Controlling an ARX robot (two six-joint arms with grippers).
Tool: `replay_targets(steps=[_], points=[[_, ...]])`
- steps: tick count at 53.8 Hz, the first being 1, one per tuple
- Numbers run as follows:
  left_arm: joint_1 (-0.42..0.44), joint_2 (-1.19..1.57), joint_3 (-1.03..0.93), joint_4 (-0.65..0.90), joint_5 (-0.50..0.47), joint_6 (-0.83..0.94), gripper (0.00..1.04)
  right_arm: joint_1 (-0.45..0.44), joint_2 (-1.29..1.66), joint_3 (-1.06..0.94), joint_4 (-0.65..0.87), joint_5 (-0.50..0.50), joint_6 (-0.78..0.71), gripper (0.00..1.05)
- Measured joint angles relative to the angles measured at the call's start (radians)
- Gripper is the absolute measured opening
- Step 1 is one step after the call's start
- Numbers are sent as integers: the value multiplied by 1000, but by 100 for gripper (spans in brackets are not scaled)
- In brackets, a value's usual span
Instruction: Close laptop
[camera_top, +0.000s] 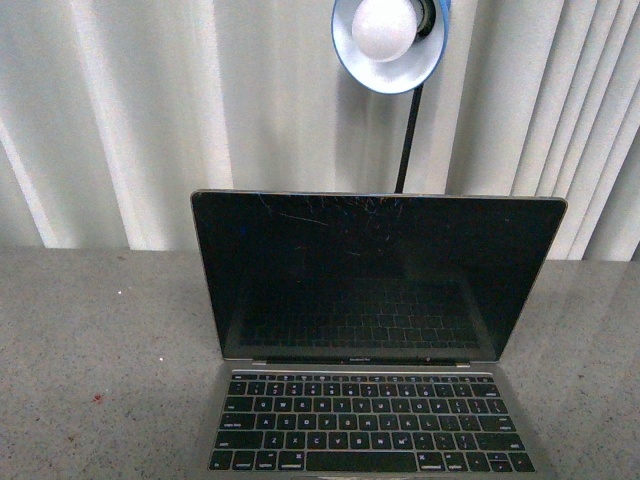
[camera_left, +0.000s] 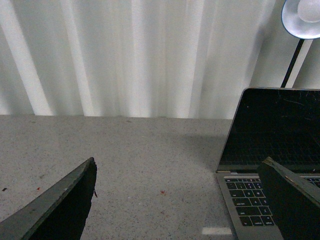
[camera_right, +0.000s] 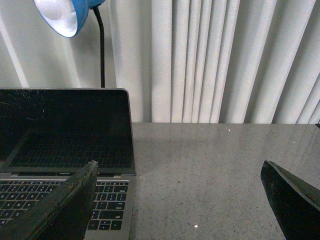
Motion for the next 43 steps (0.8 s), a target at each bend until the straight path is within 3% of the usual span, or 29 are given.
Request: replay_targets(steps=[43], points=[[0,0,0,0,0,0,98,0,0,0,0,0,0,97]])
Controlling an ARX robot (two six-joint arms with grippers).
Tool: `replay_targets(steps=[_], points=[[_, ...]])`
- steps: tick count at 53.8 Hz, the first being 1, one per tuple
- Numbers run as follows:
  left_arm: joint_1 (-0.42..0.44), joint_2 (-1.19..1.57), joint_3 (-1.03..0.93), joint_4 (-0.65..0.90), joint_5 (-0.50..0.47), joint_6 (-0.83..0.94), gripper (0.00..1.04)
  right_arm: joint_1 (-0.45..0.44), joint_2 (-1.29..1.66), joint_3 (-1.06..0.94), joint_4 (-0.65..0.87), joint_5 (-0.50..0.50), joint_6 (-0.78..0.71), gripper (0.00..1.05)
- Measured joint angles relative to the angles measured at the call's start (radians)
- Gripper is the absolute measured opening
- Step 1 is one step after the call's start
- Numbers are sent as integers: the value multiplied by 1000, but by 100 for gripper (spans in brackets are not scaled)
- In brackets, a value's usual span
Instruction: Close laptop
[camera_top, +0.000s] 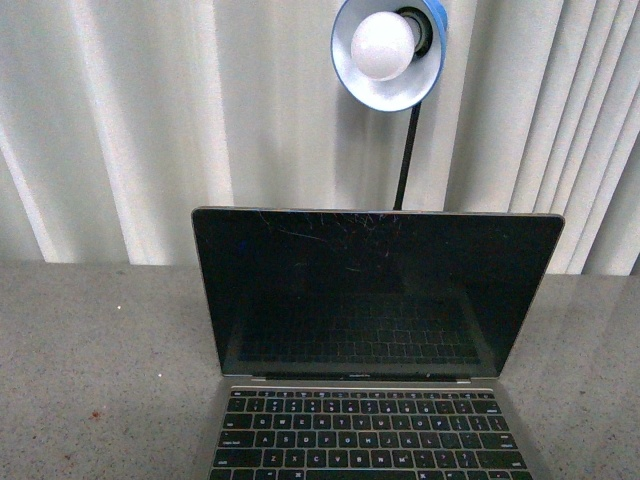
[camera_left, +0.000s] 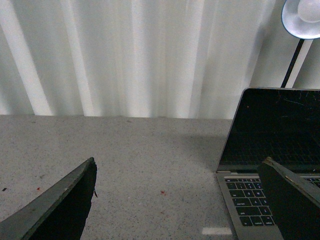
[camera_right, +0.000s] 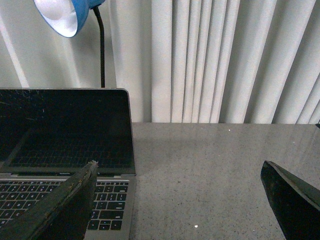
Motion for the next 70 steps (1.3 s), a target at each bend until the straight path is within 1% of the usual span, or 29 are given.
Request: replay_targets(steps=[29,30,31,32,33,34,35,36,37,40,43,48,49,51,52,56,62,63,66,70], points=[[0,0,0,0,0,0,98,0,0,0,0,0,0,97],[-2,2,1,-2,-8,-4,98,6,4,0,-6,22,5,97],[-10,9,3,-10,-30,-13,98,23,13,7,-26,72,17,97],[-33,29,14,-50,-108,-37,98,32,18,12,-39,103,22,97],[-61,58,33,-103,-200,-64,98,55,38,19,-54,171,31,97],[-76,75,42,-129,-244,-83,98,71,60,23,-55,228,39,97],[-102,111,60,-172,-330,-127,98,82,79,26,-53,277,47,97],[-123,149,71,-202,-391,-156,98,85,89,27,-50,293,48,97],[-136,178,77,-212,-481,-183,98,86,107,27,-37,307,53,97],[-151,226,77,-199,-570,-224,98,68,146,27,7,296,61,97],[-155,255,78,-156,-607,-245,98,35,187,31,43,246,75,97],[-155,303,90,-59,-613,-261,98,-43,267,32,121,150,79,97],[-155,322,93,-28,-610,-261,98,-53,278,33,133,138,78,97],[-155,371,95,39,-602,-259,98,-103,344,41,203,77,76,97],[-155,401,96,77,-595,-256,98,-113,361,44,220,66,74,97],[-148,530,103,227,-553,-232,98,-185,521,85,367,-9,45,97],[-111,808,177,517,-467,-155,98,-221,774,186,563,-72,-36,97],[-107,833,187,540,-459,-143,98,-221,820,210,588,-82,-56,97],[-90,981,259,660,-412,-94,98,-220,925,276,623,-115,-111,97],[-81,1139,358,739,-358,-26,98,-211,1056,372,645,-130,-200,97]])
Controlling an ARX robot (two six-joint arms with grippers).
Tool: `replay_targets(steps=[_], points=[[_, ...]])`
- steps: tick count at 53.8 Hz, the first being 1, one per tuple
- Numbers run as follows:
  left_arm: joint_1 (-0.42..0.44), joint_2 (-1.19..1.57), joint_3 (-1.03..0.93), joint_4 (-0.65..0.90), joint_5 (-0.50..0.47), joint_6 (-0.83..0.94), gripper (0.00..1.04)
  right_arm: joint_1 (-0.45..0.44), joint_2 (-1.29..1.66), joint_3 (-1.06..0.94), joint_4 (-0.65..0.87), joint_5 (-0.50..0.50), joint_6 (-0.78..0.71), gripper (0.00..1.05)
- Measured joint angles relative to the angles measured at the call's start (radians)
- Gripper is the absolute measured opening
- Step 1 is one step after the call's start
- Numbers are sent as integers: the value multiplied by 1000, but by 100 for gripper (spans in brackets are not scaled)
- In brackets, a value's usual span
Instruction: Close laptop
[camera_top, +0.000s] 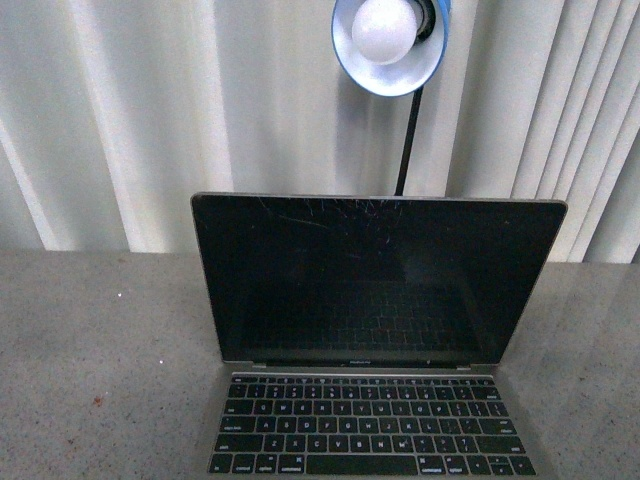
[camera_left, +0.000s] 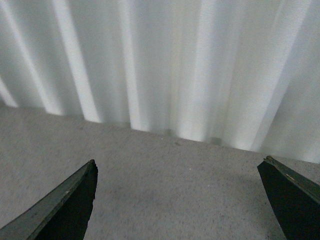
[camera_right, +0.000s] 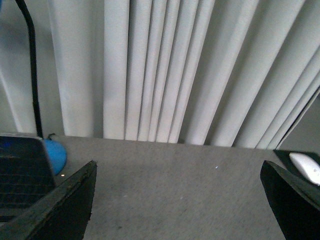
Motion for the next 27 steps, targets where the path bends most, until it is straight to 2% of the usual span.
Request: replay_targets(steps=[7,18,27], points=[[-9,238,206,-1,114,161,98,26,219,239,-74,-83,-241,97],[-52,439,504,-69,207,461,98,48,447,538,-186,-100,-536,97],[-98,552,758,-261,342,788,98,75,633,790,-348,-185,-832,97]])
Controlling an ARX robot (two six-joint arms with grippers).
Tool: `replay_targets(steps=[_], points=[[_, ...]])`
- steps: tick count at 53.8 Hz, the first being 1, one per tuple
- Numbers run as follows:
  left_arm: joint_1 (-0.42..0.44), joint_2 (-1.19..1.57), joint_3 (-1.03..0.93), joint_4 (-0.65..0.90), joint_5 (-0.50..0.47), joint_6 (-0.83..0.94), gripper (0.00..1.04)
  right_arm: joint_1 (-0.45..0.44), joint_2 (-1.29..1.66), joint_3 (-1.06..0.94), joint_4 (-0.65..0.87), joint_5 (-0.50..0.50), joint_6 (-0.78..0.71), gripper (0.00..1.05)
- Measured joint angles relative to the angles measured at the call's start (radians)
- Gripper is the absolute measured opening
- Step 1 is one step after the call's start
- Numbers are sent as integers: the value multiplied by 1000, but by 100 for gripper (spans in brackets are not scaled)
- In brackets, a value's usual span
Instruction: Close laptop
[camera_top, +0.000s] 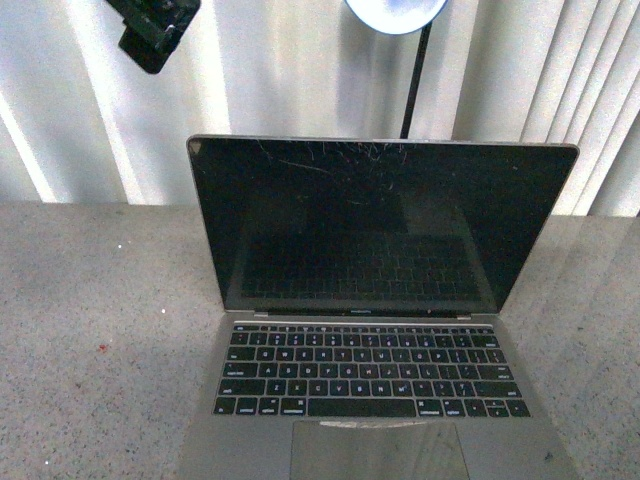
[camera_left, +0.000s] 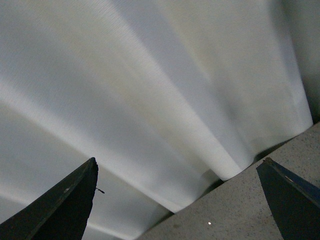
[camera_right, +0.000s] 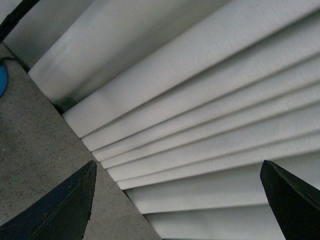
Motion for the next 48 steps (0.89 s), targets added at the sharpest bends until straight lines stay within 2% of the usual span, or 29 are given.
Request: replay_targets(steps=[2,8,19,31,38,41,44,48], points=[[-11,19,50,-56,22,93,98,10,37,51,-38,-17,-67,97],[-26,54,134,-163,49,220,98,30,101,150,-117,-50,-170,97],[-39,137,315,-419,67,432,98,59,174,318,-314,-138,-304,97],[-53,203,482,-689,59,535,98,89,209,437,-598,-200,-433,97],[-66,230,571,-807,33,553,98,101,216,468,-727,-190,-494,97],[-71,234,595,-854,21,565,98,104,219,473,-772,-183,-515,94],[-76,236,613,-903,11,584,96,105,224,475,-804,-173,-535,85],[-81,239,631,-957,-17,608,84,107,233,481,-835,-158,-563,73]])
